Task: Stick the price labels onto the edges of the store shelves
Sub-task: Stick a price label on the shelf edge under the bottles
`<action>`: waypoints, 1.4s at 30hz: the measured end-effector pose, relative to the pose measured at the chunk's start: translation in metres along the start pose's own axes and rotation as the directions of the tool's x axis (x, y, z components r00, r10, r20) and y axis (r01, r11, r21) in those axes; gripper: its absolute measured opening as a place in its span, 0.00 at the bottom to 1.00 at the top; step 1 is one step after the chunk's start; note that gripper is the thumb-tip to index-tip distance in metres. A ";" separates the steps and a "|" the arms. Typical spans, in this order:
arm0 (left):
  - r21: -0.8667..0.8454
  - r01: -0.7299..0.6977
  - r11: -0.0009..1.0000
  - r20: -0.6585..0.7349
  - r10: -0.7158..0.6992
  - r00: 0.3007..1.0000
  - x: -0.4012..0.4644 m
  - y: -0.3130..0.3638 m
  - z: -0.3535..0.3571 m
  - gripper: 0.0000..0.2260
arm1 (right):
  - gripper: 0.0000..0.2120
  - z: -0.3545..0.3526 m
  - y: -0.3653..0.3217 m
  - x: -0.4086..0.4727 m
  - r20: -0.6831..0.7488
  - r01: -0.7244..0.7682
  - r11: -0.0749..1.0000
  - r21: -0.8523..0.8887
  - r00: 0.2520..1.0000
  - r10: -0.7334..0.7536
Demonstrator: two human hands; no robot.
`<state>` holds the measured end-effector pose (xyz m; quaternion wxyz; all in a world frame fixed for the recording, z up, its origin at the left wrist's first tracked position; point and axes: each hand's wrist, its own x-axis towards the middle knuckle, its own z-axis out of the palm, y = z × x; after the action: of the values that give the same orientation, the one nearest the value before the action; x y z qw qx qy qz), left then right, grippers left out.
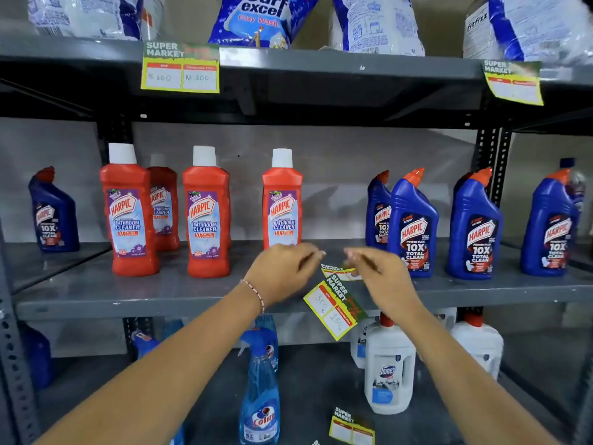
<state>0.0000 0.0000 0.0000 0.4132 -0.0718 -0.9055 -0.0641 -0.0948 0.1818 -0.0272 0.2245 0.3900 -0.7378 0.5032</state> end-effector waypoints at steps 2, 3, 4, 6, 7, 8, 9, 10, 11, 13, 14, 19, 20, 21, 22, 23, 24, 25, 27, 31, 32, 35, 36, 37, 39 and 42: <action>-0.140 0.002 0.990 0.050 0.005 0.999 -0.001 0.008 0.007 0.11 | 0.08 0.001 0.006 -0.008 0.078 -0.079 0.996 -0.029 0.994 0.081; -0.212 0.024 0.977 0.071 -0.009 0.997 -0.003 0.014 0.011 0.09 | 0.07 0.002 0.012 -0.014 0.094 -0.070 0.996 -0.049 0.993 0.075; -0.252 0.086 0.964 0.118 -0.057 0.991 -0.008 0.021 0.014 0.10 | 0.07 0.005 0.016 -0.023 0.118 -0.057 0.996 -0.070 0.991 0.065; -0.359 0.212 0.909 0.135 -0.174 0.975 -0.011 0.013 0.030 0.10 | 0.08 0.017 0.023 -0.023 0.152 -0.029 0.996 -0.083 0.987 0.041; -0.417 0.288 0.862 0.160 -0.243 0.957 -0.017 0.006 0.044 0.07 | 0.09 0.025 0.031 -0.025 0.180 -0.052 0.996 -0.075 0.982 0.065; -0.448 0.334 0.829 0.164 -0.291 0.942 -0.020 0.005 0.044 0.04 | 0.09 0.025 0.031 -0.027 0.153 -0.056 0.998 -0.032 0.986 0.061; -0.464 0.364 0.808 0.171 -0.321 0.931 -0.027 0.007 0.046 0.03 | 0.09 0.022 0.032 -0.033 0.144 -0.073 0.997 0.004 0.987 0.072; -0.486 0.375 0.789 0.174 -0.333 0.927 -0.033 0.011 0.045 0.02 | 0.10 0.019 0.031 -0.038 0.162 -0.093 0.994 0.057 0.983 0.083; -0.502 0.372 0.781 0.164 -0.336 0.928 -0.039 0.015 0.042 0.02 | 0.10 0.015 0.026 -0.043 0.192 -0.114 0.989 0.096 0.977 0.094; -0.578 0.377 0.724 0.136 -0.370 0.919 -0.055 0.020 0.038 0.02 | 0.12 0.006 0.015 -0.053 0.237 -0.163 0.966 0.199 0.965 0.114; -0.638 0.404 0.656 0.136 -0.421 0.897 -0.066 0.023 0.035 0.03 | 0.13 0.004 0.007 -0.058 0.244 -0.193 0.948 0.252 0.961 0.131; -0.801 0.458 0.384 0.051 -0.719 0.693 -0.125 -0.007 0.013 0.03 | 0.15 0.064 -0.029 -0.069 0.200 -0.169 0.959 0.227 0.972 0.124; -0.814 0.451 0.366 0.015 -0.764 0.645 -0.134 -0.016 0.005 0.05 | 0.14 0.081 -0.037 -0.069 0.192 -0.134 0.967 0.216 0.977 0.093; -0.824 0.445 0.351 -0.018 -0.801 0.599 -0.141 -0.024 -0.003 0.06 | 0.13 0.098 -0.046 -0.068 0.187 -0.081 0.976 0.202 0.981 0.043; -0.839 0.435 0.326 -0.038 -0.833 0.552 -0.147 -0.032 -0.011 0.07 | 0.12 0.113 -0.055 -0.066 0.186 -0.017 0.983 0.185 0.982 -0.018; -0.853 0.424 0.303 -0.052 -0.859 0.510 -0.152 -0.041 -0.018 0.08 | 0.11 0.129 -0.063 -0.064 0.193 0.044 0.983 0.178 0.978 -0.079; -0.865 0.416 0.282 -0.061 -0.881 0.470 -0.155 -0.049 -0.026 0.07 | 0.10 0.142 -0.070 -0.062 0.205 0.088 0.980 0.178 0.971 -0.124; -0.867 0.414 0.278 -0.079 -0.896 0.437 -0.159 -0.058 -0.031 0.07 | 0.11 0.156 -0.078 -0.060 0.215 0.115 0.978 0.175 0.965 -0.151; -0.864 0.416 0.283 -0.112 -0.914 0.390 -0.164 -0.073 -0.040 0.05 | 0.12 0.178 -0.088 -0.058 0.206 0.140 0.978 0.158 0.964 -0.171; -0.862 0.420 0.283 -0.127 -0.924 0.362 -0.170 -0.091 -0.048 0.06 | 0.12 0.204 -0.099 -0.060 0.139 0.148 0.986 0.071 0.978 -0.157; -0.858 0.425 0.290 -0.133 -0.923 0.360 -0.171 -0.094 -0.049 0.06 | 0.12 0.207 -0.101 -0.061 0.121 0.152 0.987 0.049 0.980 -0.157; -0.828 0.447 0.339 -0.165 -0.909 0.384 -0.172 -0.101 -0.048 0.06 | 0.12 0.214 -0.100 -0.059 0.071 0.182 0.983 0.017 0.981 -0.183; -0.819 0.450 0.356 -0.171 -0.900 0.402 -0.171 -0.101 -0.048 0.06 | 0.12 0.215 -0.099 -0.059 0.069 0.181 0.983 0.012 0.981 -0.182; -0.809 0.454 0.373 -0.177 -0.891 0.417 -0.171 -0.103 -0.048 0.07 | 0.12 0.217 -0.099 -0.058 0.067 0.179 0.984 0.002 0.982 -0.178; -0.786 0.476 0.395 -0.187 -0.885 0.426 -0.170 -0.106 -0.048 0.08 | 0.12 0.219 -0.097 -0.059 0.062 0.165 0.986 -0.029 0.985 -0.163; -0.718 0.553 0.423 -0.209 -0.888 0.410 -0.170 -0.115 -0.050 0.13 | 0.13 0.221 -0.096 -0.064 0.060 0.180 0.978 -0.102 0.983 -0.174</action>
<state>0.1256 -0.1346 -0.1029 0.5446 0.2578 -0.6079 -0.5171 0.0336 -0.0167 -0.1062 0.2700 0.4543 -0.7314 0.4310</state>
